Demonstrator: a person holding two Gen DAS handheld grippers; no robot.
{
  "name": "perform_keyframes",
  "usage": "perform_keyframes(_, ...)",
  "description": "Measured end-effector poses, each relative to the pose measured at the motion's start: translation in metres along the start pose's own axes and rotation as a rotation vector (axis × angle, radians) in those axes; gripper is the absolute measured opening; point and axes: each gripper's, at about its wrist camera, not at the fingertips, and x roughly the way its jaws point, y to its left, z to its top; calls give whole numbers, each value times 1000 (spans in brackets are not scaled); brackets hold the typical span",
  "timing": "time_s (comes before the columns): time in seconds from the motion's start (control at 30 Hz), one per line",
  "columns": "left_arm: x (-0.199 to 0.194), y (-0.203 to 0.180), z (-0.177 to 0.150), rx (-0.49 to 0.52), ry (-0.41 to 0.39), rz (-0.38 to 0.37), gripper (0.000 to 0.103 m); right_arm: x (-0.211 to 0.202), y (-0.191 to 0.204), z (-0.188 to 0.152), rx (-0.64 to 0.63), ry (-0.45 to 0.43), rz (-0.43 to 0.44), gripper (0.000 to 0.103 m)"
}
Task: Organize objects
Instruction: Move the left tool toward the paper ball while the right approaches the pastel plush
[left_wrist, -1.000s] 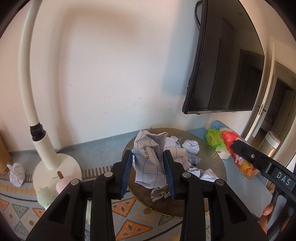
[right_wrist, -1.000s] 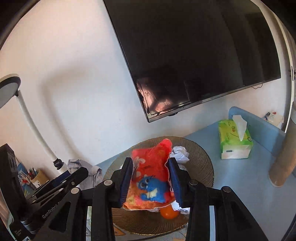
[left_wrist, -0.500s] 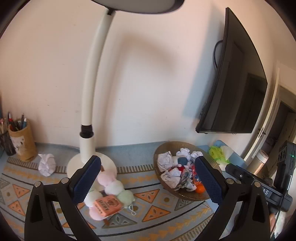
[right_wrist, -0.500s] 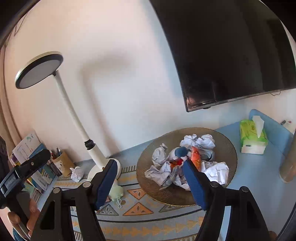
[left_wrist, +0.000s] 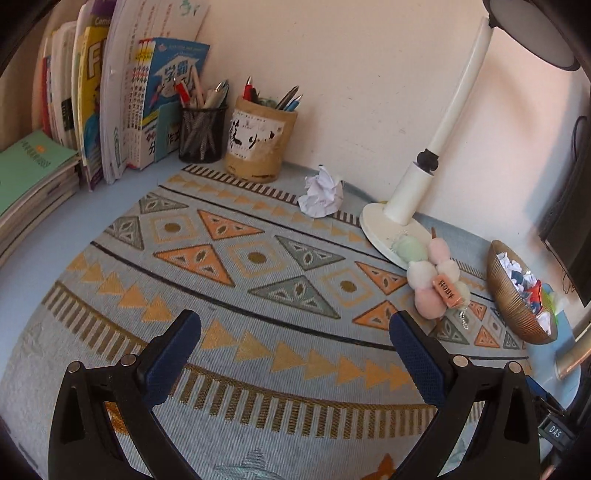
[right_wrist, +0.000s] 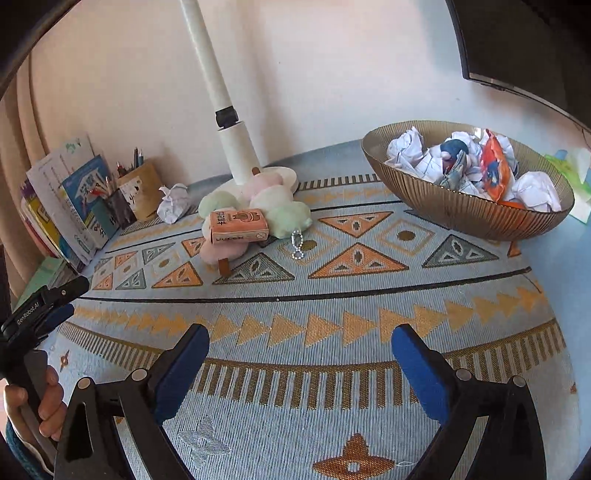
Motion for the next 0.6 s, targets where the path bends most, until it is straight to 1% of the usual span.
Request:
perform_keyframes(0.03,2,4,-7,-5,-3,2,102,-1,2,-1,-14,-17,-3,100)
perform_keyframes(0.07,5,4,-8,-12,11,13,102,1,3,-3,-23,-9,-14,101)
perform_keyframes(0.1,4,4,-8,-8,18,4,102,5,6,-3,-34,14,-28,101)
perform_keyframes(0.13,2,2,-8,5,3,-5,102,9,10,-3,-52,35,-46,101)
perform_keyframes(0.2,0,-2,-11,27,-1,18,102,13,18,-5,-94,50,-76,101)
perform_keyframes(0.3,1,-7,-12,56,13,19,102,11,24,-7,-132,43,-84,101)
perform_keyframes(0.37,2,-9,-12,64,23,14,102,14,22,-6,-123,61,-81,101)
perform_keyframes(0.43,6,-10,-9,81,58,1,102,20,16,-2,-69,111,-63,101)
perform_keyframes(0.5,13,-13,2,140,117,-31,102,29,6,4,48,175,27,101)
perform_keyframes(0.53,15,-16,12,180,126,-40,102,34,1,9,121,197,76,101)
perform_keyframes(0.6,21,-17,37,230,114,-48,102,43,-4,21,264,222,154,101)
